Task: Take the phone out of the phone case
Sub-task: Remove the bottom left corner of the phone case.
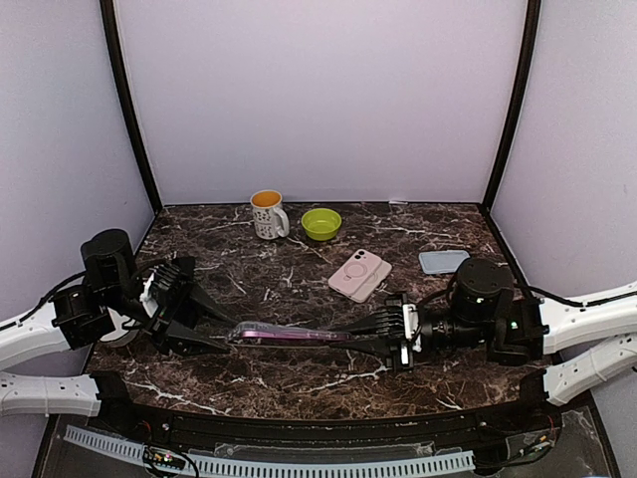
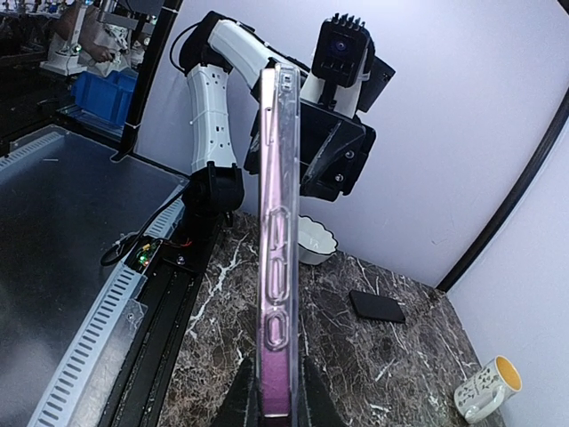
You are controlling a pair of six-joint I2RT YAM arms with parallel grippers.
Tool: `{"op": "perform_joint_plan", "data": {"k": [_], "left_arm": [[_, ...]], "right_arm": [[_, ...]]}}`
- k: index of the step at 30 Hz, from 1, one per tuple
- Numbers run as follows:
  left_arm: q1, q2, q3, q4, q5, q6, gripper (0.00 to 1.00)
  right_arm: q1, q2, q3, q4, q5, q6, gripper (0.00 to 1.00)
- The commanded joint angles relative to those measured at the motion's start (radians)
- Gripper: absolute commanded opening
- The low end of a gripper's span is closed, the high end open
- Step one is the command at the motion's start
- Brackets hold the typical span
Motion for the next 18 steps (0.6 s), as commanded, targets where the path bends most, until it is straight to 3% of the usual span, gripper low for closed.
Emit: {"op": "perform_joint_plan", "data": {"k": [1,11,18], "left_arm": [[0.003,0.003,-0.013,0.034,0.029,-0.015,0.38],[0.003,0.004,-0.016,0.041,0.032,-0.025,0.38],[0.003,0.017,-0.012,0.049,0.044,-0.032,0.33]], "right_arm": [[-0.006,0.004,0.055,0.121,-0.018,0.005,0.0],[-0.009,0.014,0.063,0.118,-0.014,-0.007,0.0],[-0.009,0.02,0.074,0.085,-0.038,-0.031,0.0]]}}
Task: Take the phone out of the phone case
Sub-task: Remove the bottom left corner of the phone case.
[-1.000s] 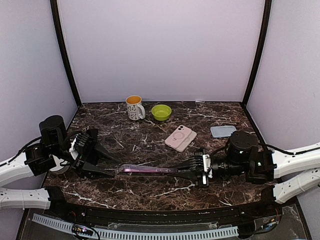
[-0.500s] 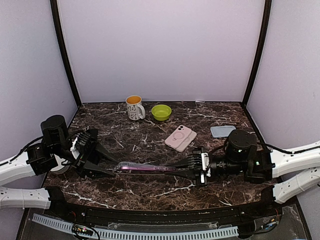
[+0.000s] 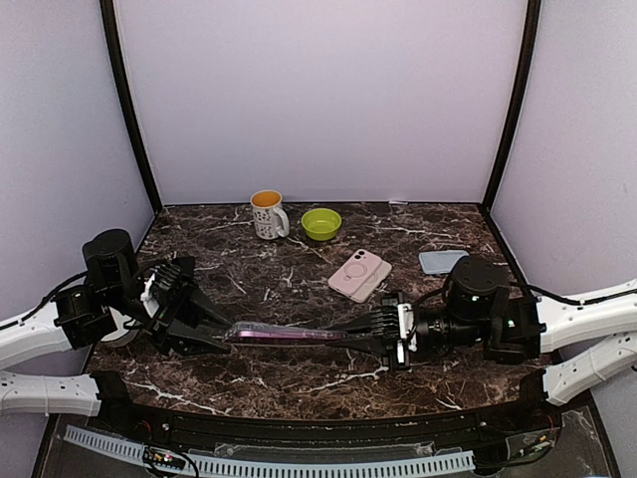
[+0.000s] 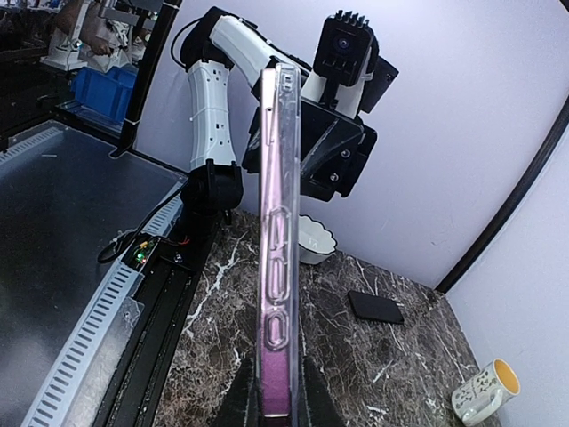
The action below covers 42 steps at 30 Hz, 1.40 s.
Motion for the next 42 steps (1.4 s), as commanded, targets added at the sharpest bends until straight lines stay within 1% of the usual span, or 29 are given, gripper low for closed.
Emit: {"op": "perform_joint_plan", "data": {"k": [1,7,12,23,29,38,42], "left_arm": [[0.003,0.008,-0.007,0.027,0.023,-0.01,0.32],[0.003,0.011,-0.001,0.01,0.031,0.001,0.28],[0.003,0.018,0.016,-0.044,0.047,0.025,0.26],[0.003,0.051,0.063,-0.141,0.129,0.04,0.25],[0.003,0.078,0.078,-0.152,0.177,0.037,0.25],[0.002,0.125,0.123,-0.288,0.244,0.092,0.25],[0.002,0.135,0.132,-0.306,0.26,0.105,0.25]], "right_arm": [[-0.007,-0.002,0.059,0.083,-0.04,-0.021,0.0],[-0.007,0.003,0.085,0.019,-0.076,-0.081,0.0],[-0.009,0.01,0.107,-0.048,-0.12,-0.126,0.0],[-0.033,0.026,0.185,-0.219,-0.257,-0.206,0.0],[-0.045,0.048,0.222,-0.269,-0.303,-0.247,0.0],[-0.063,0.09,0.278,-0.338,-0.376,-0.315,0.0],[-0.067,0.105,0.29,-0.353,-0.399,-0.341,0.0]]}}
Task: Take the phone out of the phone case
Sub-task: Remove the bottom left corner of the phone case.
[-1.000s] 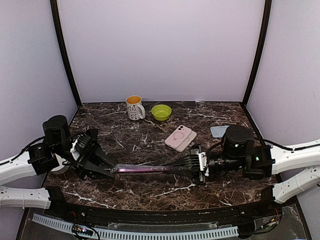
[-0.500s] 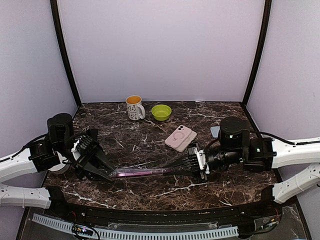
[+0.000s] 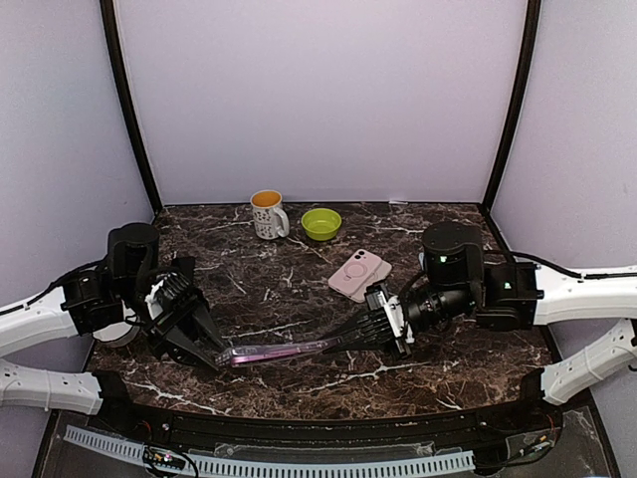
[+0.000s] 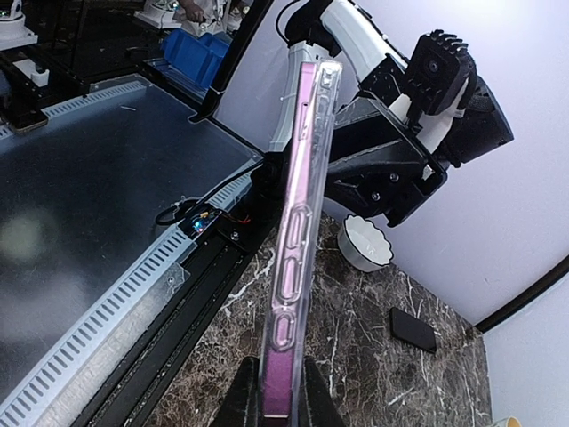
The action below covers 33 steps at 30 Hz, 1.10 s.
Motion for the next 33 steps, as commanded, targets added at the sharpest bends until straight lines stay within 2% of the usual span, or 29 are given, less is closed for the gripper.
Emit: {"op": "perform_joint_plan", "data": {"k": [1,10,16,19,24,33], "left_arm": [[0.003,0.026,0.037,-0.07,0.034,-0.011,0.25],[0.003,0.084,0.078,-0.19,0.046,0.087,0.25],[0.003,0.086,0.081,-0.19,0.033,0.09,0.28],[0.003,0.07,0.082,-0.226,0.007,0.101,0.36],[0.003,0.007,0.06,-0.247,-0.077,0.106,0.44],[0.003,-0.165,-0.008,-0.18,-0.252,0.045,0.58]], "right_arm": [[0.009,0.023,0.053,0.03,-0.11,-0.101,0.0],[0.009,0.055,0.089,-0.02,-0.148,-0.138,0.0],[0.009,0.051,0.062,0.04,-0.109,-0.109,0.0],[0.007,0.03,0.029,0.095,-0.053,-0.08,0.0],[0.003,-0.016,-0.038,0.151,0.04,-0.04,0.0],[-0.002,-0.121,-0.155,0.209,0.156,0.034,0.0]]}}
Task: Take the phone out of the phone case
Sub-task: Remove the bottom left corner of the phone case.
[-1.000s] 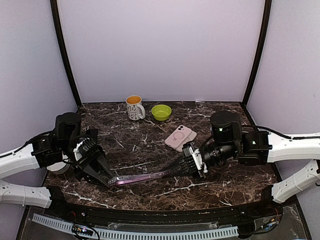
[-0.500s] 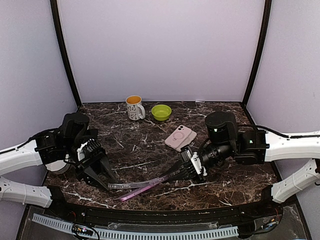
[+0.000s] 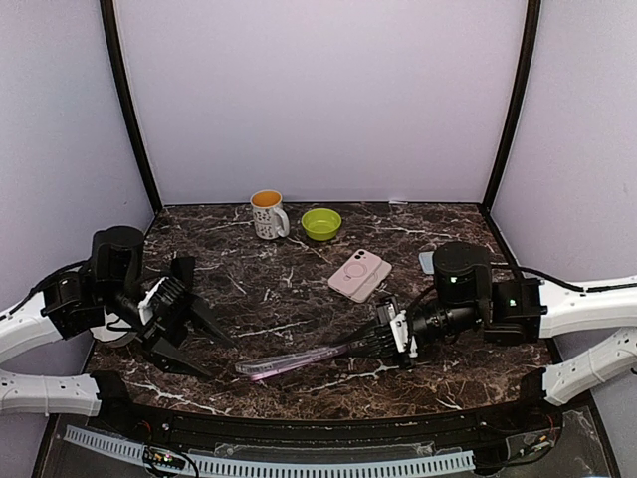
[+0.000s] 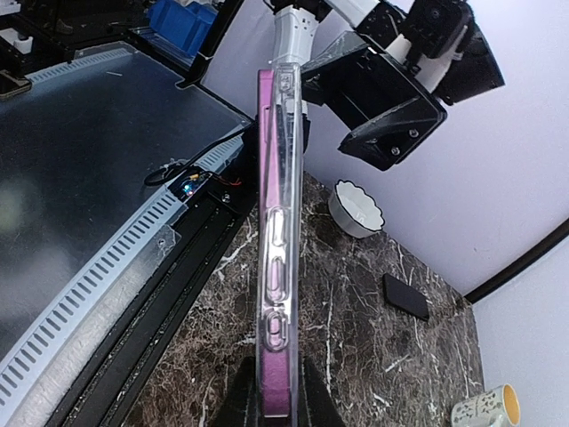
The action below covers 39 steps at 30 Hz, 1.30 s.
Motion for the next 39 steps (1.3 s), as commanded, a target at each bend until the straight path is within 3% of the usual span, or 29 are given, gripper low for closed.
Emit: {"op": "perform_joint_plan", "data": {"k": [1,15,39], "left_arm": [[0.004,-0.089,-0.041,0.036,-0.121,-0.038,0.59],[0.003,-0.215,-0.119,0.153,-0.41,-0.14,0.56],[0.002,-0.178,-0.142,0.259,-0.484,-0.166,0.47]], "right_arm": [[0.001,-0.077,-0.04,0.159,0.072,0.063,0.0],[0.0,-0.045,-0.096,0.427,0.439,0.236,0.0],[0.0,-0.037,-0.134,0.5,0.472,0.37,0.0]]}}
